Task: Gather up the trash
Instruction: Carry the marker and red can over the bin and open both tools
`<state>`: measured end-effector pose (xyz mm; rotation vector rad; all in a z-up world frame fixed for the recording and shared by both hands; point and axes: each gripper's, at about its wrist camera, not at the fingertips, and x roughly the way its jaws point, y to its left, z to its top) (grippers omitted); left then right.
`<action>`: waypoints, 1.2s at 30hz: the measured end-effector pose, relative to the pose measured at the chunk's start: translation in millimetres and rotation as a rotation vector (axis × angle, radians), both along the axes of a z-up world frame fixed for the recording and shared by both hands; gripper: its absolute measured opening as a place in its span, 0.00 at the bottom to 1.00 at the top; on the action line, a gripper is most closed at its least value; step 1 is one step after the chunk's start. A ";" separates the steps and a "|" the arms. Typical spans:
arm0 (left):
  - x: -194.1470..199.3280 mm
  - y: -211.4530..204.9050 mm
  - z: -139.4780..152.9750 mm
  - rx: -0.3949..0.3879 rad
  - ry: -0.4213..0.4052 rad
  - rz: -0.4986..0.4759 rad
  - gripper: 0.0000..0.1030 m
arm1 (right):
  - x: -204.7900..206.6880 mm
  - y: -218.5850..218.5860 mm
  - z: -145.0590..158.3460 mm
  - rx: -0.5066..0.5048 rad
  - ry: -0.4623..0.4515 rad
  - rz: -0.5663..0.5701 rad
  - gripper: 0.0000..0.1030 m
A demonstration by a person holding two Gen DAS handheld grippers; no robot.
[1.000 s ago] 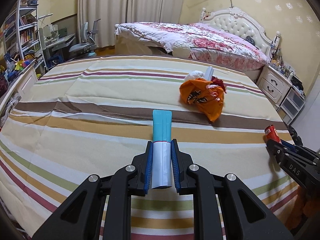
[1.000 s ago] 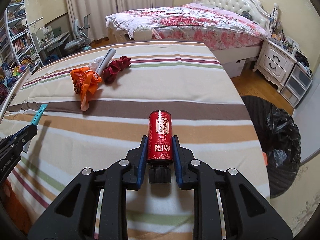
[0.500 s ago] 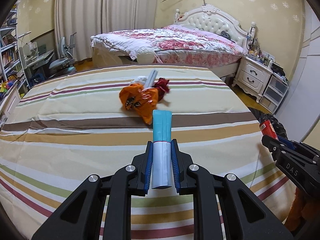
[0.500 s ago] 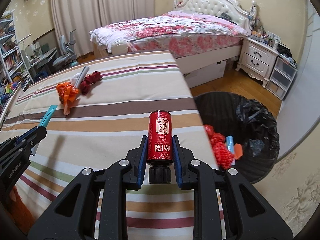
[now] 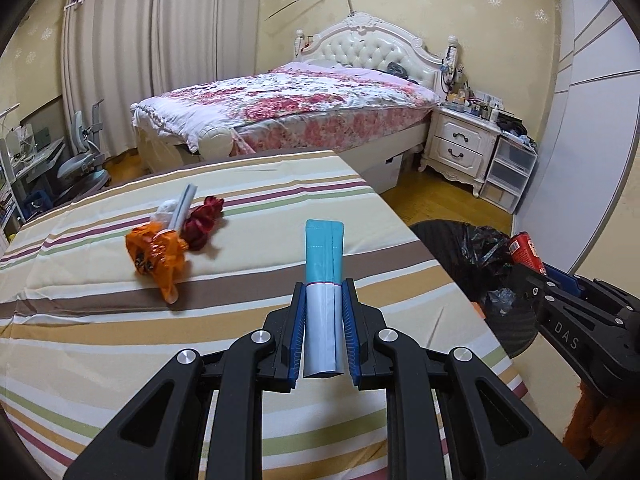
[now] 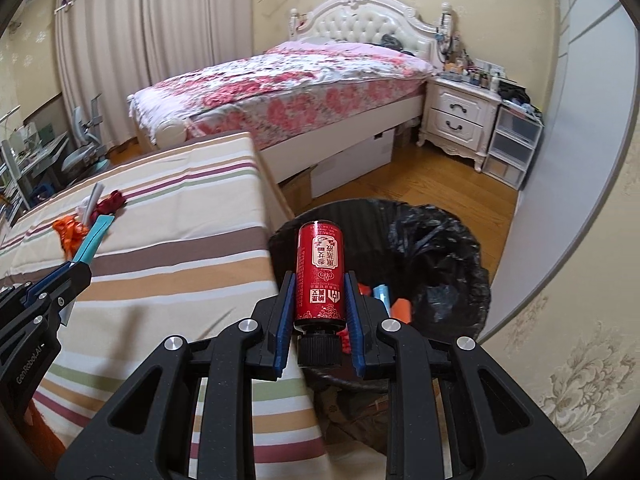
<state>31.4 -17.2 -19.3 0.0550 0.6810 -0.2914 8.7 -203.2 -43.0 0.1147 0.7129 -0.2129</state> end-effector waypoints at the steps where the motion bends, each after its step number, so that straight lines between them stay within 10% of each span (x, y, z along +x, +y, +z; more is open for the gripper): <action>1: 1.2 -4.5 -0.2 0.000 -0.002 -0.008 0.18 | 0.1 -2.9 0.0 0.001 -0.002 -0.007 0.23; 36: 80.3 -134.3 -20.4 0.082 0.016 -0.165 0.18 | 46.5 -87.8 -30.6 0.026 0.000 -0.212 0.23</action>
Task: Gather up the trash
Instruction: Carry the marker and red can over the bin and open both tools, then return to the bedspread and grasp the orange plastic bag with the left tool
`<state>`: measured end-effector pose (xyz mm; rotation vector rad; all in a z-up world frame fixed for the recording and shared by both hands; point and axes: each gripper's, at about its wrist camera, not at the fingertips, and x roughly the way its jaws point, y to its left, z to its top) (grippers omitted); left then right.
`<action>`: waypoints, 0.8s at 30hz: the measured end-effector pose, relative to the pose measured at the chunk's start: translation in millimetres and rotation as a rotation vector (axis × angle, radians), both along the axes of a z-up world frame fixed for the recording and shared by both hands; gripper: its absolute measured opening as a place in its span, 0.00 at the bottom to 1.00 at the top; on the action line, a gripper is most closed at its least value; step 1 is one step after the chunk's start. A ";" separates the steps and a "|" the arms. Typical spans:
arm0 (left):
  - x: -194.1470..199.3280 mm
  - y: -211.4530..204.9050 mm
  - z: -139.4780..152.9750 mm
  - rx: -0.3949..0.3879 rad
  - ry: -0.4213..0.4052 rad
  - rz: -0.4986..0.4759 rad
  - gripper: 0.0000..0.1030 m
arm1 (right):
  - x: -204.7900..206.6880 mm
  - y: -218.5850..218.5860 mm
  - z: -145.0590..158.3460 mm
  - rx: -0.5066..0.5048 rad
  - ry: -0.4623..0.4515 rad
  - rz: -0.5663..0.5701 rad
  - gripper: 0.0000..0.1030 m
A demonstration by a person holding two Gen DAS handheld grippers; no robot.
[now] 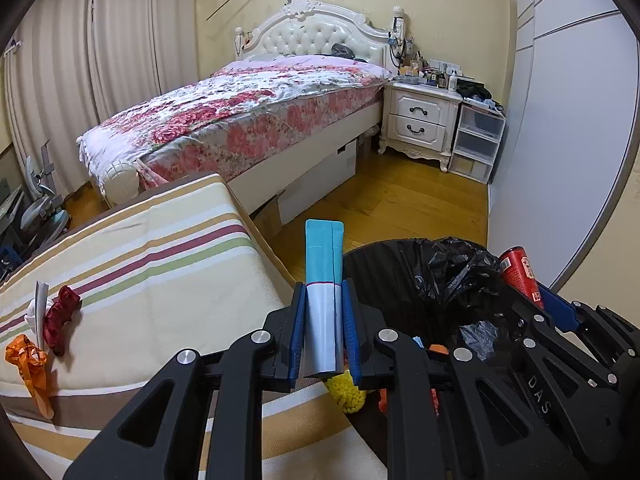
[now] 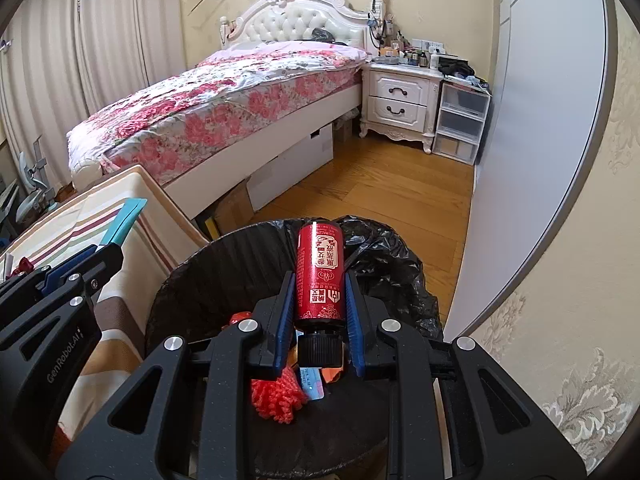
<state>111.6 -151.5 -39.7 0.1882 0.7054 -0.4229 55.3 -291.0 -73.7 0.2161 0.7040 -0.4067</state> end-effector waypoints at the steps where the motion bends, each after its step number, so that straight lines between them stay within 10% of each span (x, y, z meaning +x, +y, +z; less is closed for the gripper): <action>1: 1.6 -0.6 -0.2 0.002 0.003 -0.001 0.18 | 0.4 -1.1 -0.9 0.003 0.001 -0.003 0.23; 6: 6.3 -5.0 -4.6 0.023 0.025 -0.001 0.20 | 2.9 -4.5 -2.1 0.006 -0.001 -0.015 0.24; 14: 5.8 -2.2 -4.2 0.019 0.027 0.025 0.57 | 2.3 -6.0 -0.3 0.004 -0.007 -0.039 0.37; 24: 6.5 16.7 2.4 0.003 0.016 0.084 0.68 | -1.2 -5.5 4.0 -0.006 -0.009 -0.057 0.49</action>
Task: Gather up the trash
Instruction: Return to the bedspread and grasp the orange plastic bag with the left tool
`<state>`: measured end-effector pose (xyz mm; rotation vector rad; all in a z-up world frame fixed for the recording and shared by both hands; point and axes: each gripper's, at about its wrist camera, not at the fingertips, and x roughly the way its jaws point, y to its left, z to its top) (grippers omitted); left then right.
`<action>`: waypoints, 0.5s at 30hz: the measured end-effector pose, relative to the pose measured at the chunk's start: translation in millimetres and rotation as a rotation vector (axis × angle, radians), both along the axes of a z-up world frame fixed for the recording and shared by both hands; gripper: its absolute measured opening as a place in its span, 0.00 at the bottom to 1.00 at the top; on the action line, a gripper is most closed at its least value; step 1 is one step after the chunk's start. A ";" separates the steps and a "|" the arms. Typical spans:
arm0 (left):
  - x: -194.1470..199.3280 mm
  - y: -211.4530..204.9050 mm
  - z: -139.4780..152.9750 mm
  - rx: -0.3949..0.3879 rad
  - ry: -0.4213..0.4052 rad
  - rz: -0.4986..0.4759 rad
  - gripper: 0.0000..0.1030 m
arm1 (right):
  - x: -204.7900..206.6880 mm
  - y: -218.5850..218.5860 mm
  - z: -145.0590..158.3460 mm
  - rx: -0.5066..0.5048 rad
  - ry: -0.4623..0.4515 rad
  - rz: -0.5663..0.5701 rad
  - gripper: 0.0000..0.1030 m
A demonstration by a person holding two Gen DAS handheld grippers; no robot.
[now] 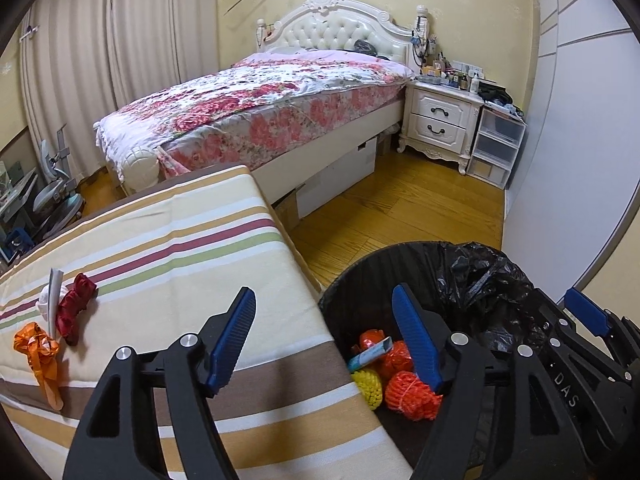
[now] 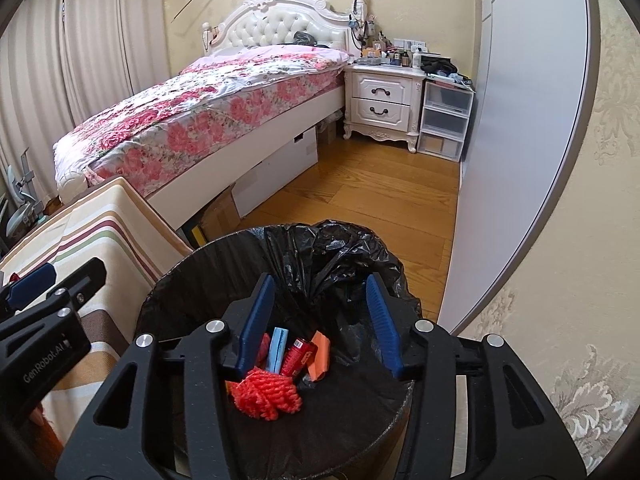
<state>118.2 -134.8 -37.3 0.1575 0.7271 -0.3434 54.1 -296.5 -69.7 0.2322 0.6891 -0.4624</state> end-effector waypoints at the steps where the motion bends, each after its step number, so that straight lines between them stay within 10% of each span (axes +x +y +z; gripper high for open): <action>1: 0.3 3.6 0.7 0.000 -0.001 0.009 0.69 | -0.4 0.8 0.2 -0.001 0.000 0.000 0.53; 15: -10.8 71.2 -2.0 0.022 0.012 0.137 0.70 | 1.6 40.5 5.4 -0.013 0.017 0.089 0.61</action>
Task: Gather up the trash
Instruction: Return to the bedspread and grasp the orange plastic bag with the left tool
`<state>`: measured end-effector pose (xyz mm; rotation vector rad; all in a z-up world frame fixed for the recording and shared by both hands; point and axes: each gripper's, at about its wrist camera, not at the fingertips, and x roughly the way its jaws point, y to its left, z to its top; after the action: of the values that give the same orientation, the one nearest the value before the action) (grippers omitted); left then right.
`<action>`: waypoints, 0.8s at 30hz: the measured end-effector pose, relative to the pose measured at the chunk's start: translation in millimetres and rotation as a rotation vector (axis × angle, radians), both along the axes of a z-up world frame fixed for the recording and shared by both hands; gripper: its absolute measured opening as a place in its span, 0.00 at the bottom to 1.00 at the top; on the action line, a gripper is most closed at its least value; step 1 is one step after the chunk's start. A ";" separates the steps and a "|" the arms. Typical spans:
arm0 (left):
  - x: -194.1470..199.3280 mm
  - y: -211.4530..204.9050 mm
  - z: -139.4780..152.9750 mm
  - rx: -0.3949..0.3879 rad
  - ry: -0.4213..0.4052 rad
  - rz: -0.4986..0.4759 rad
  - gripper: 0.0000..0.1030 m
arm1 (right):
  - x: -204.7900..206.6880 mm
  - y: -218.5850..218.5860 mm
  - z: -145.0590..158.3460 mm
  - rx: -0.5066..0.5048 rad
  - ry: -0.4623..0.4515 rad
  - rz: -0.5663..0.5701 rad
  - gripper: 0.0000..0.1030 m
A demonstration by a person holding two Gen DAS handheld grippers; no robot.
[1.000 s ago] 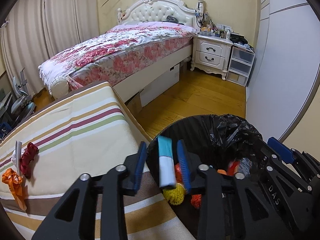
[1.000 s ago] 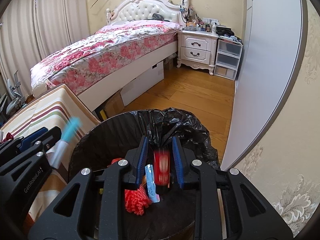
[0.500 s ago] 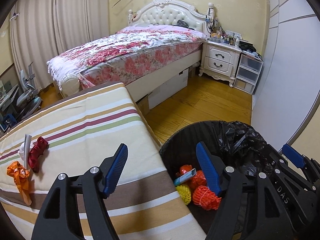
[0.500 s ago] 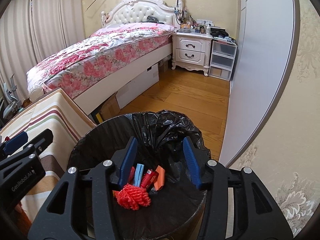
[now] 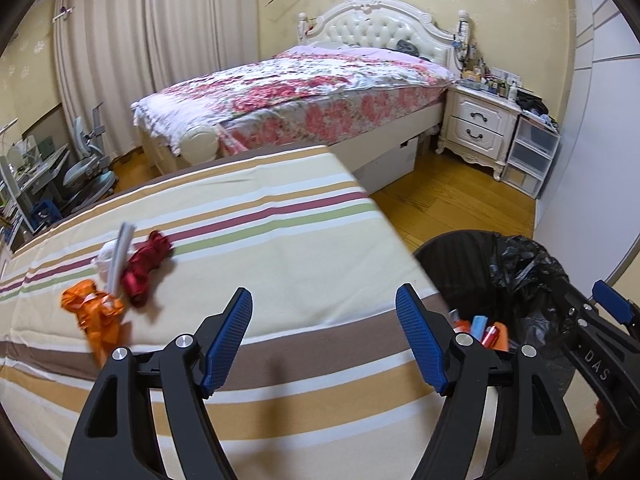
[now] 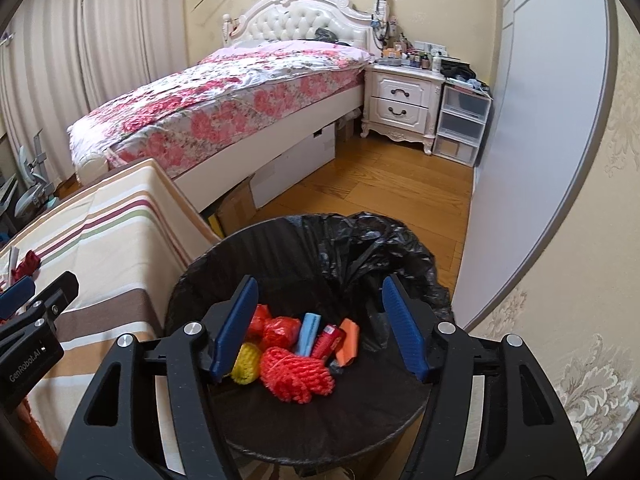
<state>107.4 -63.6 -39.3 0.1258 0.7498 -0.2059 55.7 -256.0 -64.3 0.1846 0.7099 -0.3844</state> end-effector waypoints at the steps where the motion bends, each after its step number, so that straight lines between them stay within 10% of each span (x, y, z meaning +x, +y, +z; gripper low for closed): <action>1: -0.7 6.8 -0.4 0.001 0.003 0.014 0.70 | 1.1 4.5 1.1 0.000 0.000 0.010 0.61; 24: 28.2 124.6 -9.2 0.046 0.024 0.287 0.74 | 24.3 120.2 9.8 -0.022 0.031 0.271 0.63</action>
<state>135.6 61.1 -48.5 0.0581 0.7876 0.0829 80.0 -135.8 -54.5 0.0596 0.7500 -0.1362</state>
